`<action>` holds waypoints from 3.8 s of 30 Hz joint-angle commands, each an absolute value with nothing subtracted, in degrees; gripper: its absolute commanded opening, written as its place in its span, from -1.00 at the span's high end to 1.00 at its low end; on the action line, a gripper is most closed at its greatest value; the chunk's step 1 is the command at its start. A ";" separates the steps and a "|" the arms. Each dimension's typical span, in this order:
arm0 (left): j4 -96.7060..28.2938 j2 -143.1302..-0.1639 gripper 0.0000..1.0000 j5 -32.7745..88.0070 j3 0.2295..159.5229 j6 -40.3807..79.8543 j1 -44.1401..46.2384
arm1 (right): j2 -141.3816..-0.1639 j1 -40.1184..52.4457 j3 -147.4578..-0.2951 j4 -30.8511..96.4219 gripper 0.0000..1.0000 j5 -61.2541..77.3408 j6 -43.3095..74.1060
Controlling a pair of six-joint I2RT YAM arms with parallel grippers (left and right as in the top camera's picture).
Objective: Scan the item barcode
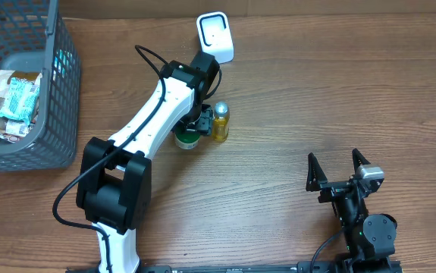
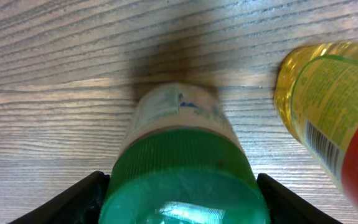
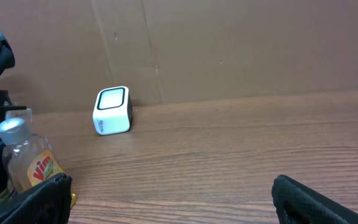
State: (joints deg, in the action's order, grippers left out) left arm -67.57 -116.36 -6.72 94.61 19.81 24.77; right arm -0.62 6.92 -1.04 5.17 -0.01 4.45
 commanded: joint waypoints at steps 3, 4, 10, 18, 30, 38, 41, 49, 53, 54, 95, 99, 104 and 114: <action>-67.72 -116.25 -0.57 -7.44 94.59 20.60 25.06 | -0.16 7.29 -0.45 4.82 -1.00 -0.30 4.23; -67.72 -116.25 -0.59 -7.44 94.59 20.60 25.06 | -0.16 7.29 -0.45 4.82 -1.00 -0.30 4.23; -67.53 -116.22 -0.59 -7.49 94.74 20.51 24.84 | -0.16 7.29 -0.45 4.82 -1.00 -0.30 4.23; -69.52 -116.07 -0.57 -7.46 103.68 17.89 21.39 | -0.16 7.29 -0.45 4.82 -1.00 -0.30 4.23; -72.77 -116.03 -0.51 -10.63 137.58 15.22 8.38 | -0.16 7.29 -0.45 4.82 -1.00 -0.30 4.23; -65.47 -116.03 -0.65 -12.45 146.50 12.16 -4.62 | -0.16 7.29 -0.45 4.82 -1.00 -0.30 4.23; -64.71 -116.64 -0.72 -12.45 146.36 11.51 -9.34 | -0.16 7.29 -0.45 4.82 -1.00 -0.30 4.23; -64.73 -122.48 -0.80 -4.69 146.34 7.55 -20.84 | -0.16 7.29 -0.45 4.82 -1.00 -0.30 4.23; -65.08 -127.28 -0.69 0.19 146.34 2.96 -23.59 | -0.16 7.29 -0.45 4.82 -1.00 -0.30 4.23; -65.06 -128.68 -0.59 1.43 146.34 1.10 -24.12 | -0.16 7.29 -0.45 4.82 -1.00 -0.30 4.23; -55.13 -155.13 -0.18 16.12 146.43 -17.78 -25.65 | -0.16 7.29 -0.45 4.82 -1.00 -0.30 4.23; -56.97 -155.13 -0.23 16.14 146.41 -17.58 -25.65 | -0.16 7.29 -0.45 4.82 -1.00 -0.30 4.23; -57.23 -155.04 -0.41 16.27 146.43 -16.16 -25.71 | -0.16 7.29 -0.45 4.82 -1.00 -0.30 4.23; -57.91 -145.16 -0.51 22.28 147.55 -11.92 -26.50 | -0.16 7.29 -0.45 4.82 -1.00 -0.30 4.23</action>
State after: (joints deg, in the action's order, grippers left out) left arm -57.28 -150.85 19.99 146.26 -13.69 -25.98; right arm -0.62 6.90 -1.06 5.15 -0.03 4.45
